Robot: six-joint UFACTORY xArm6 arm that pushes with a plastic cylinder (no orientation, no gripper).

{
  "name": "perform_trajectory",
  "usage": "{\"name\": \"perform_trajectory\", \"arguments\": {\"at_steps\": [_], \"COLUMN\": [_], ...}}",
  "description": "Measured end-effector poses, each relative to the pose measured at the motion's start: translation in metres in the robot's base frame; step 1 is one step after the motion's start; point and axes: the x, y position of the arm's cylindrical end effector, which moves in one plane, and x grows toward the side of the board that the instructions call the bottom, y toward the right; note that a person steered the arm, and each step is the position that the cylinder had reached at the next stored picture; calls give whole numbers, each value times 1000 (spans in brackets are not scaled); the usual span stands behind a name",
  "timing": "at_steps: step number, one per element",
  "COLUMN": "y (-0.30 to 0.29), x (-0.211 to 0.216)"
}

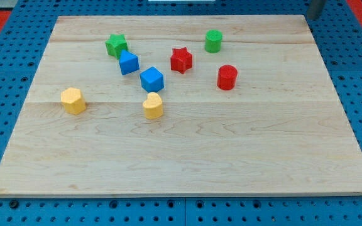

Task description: Nudge the green circle down a bit

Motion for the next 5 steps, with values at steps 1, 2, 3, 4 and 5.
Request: {"name": "perform_trajectory", "arguments": {"at_steps": [1,2,3,4,5], "y": [-15,-43,-55,-110,-180], "x": [0,-1,-1,0,3]}}
